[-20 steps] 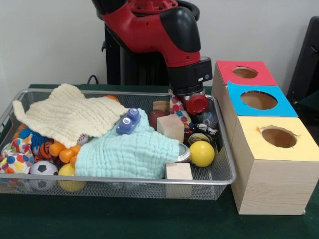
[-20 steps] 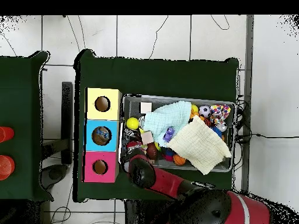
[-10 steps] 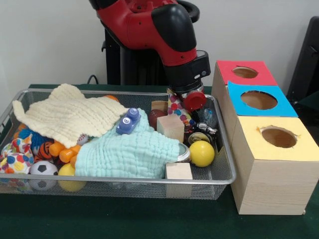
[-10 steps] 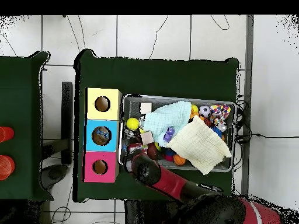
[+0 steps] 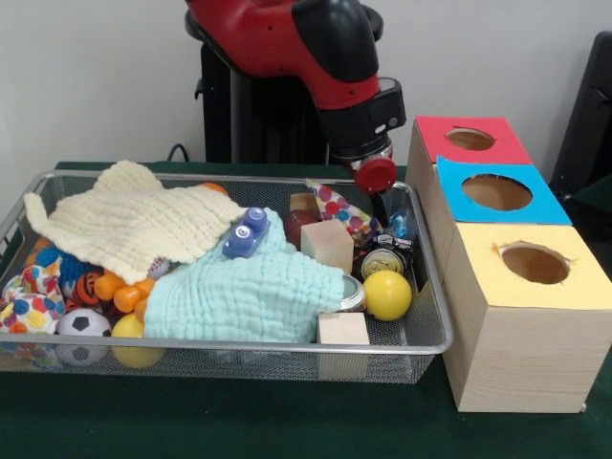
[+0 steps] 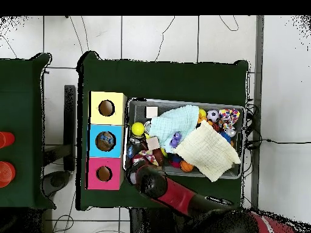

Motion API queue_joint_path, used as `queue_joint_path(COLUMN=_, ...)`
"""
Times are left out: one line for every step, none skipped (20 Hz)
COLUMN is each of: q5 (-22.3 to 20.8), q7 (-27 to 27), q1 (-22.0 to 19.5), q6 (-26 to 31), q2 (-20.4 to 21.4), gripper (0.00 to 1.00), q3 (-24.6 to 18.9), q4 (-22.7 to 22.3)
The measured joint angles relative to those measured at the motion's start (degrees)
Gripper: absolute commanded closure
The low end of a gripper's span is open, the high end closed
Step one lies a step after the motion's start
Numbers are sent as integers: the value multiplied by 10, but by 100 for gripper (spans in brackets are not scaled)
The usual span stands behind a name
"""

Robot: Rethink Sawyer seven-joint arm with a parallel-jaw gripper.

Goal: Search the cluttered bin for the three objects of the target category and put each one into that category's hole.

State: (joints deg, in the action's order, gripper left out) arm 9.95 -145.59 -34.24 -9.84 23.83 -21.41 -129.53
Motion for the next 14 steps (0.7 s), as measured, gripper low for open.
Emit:
queue_joint_path(q5=2, q7=0, q1=0, q6=6, q2=5, gripper=100, q3=0, q4=-5)
queue_joint_path(q5=5, q7=0, q1=0, q6=16, q2=15, gripper=100, q3=0, q4=-11)
queue_joint_path(q5=7, q7=0, q1=0, q6=23, q2=23, gripper=100, q3=0, q4=-15)
queue_joint_path(q5=9, q7=0, q1=0, q6=28, q2=29, gripper=100, q3=0, q4=-17)
queue_joint_path(q5=14, q7=0, q1=0, q6=42, q2=45, gripper=100, q3=0, q4=-24)
queue_joint_path(q5=16, q7=0, q1=0, q6=50, q2=53, gripper=100, q3=0, q4=-28)
queue_joint_path(q5=19, q7=0, q1=0, q6=56, q2=59, gripper=100, q3=0, q4=-30)
queue_joint_path(q5=24, q7=0, q1=0, q6=68, q2=71, gripper=100, q3=0, q4=-34)
queue_joint_path(q5=32, q7=0, q1=1, q6=87, q2=90, gripper=100, q3=1, q4=-40)
queue_joint_path(q5=38, q7=0, q1=2, q6=101, q2=102, gripper=100, q3=3, q4=-43)
queue_joint_path(q5=42, q7=0, q1=4, q6=114, q2=111, gripper=100, q3=5, q4=-44)
queue_joint_path(q5=46, q7=0, q1=6, q6=127, q2=120, gripper=100, q3=7, q4=-46)
queue_joint_path(q5=49, q7=0, q1=9, q6=139, q2=128, gripper=100, q3=10, q4=-47)
queue_joint_path(q5=51, q7=0, q1=11, q6=148, q2=134, gripper=100, q3=13, q4=-47)
